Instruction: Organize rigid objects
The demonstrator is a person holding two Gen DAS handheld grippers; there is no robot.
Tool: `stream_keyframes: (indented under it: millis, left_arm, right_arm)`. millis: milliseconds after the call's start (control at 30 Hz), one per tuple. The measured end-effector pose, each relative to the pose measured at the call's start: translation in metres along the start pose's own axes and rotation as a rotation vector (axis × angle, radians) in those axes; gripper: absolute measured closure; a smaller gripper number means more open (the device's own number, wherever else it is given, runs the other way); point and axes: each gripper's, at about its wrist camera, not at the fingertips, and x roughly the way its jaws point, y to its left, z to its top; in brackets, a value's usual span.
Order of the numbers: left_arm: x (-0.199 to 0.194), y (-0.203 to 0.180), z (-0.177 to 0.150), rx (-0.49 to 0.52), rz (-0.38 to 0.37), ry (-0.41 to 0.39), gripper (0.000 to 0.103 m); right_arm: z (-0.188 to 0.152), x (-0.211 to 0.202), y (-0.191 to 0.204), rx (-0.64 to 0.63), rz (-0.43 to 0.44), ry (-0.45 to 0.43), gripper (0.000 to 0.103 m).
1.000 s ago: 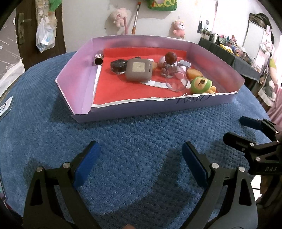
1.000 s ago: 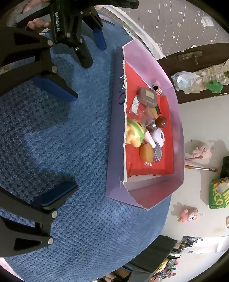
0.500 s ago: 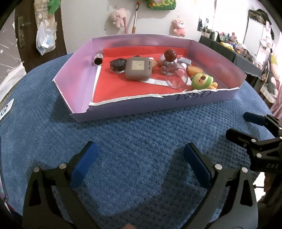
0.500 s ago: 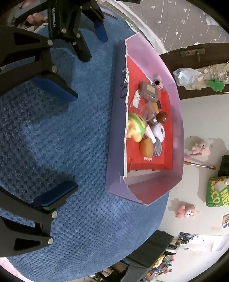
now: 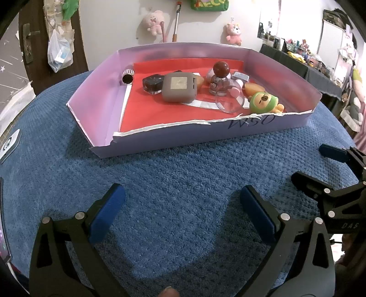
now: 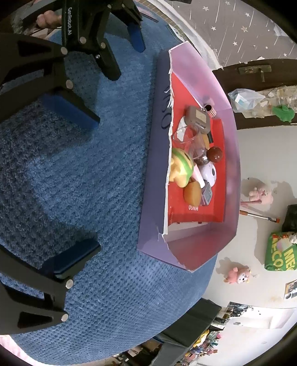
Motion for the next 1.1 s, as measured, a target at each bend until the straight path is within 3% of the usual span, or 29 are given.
stream_keyframes:
  millis: [1100]
  left_arm:
    - [0.0012, -0.0007, -0.0003, 0.0, 0.002, 0.0, 0.0]
  right_arm:
    - [-0.0006, 0.0002, 0.0004, 0.0, -0.001, -0.002, 0.0]
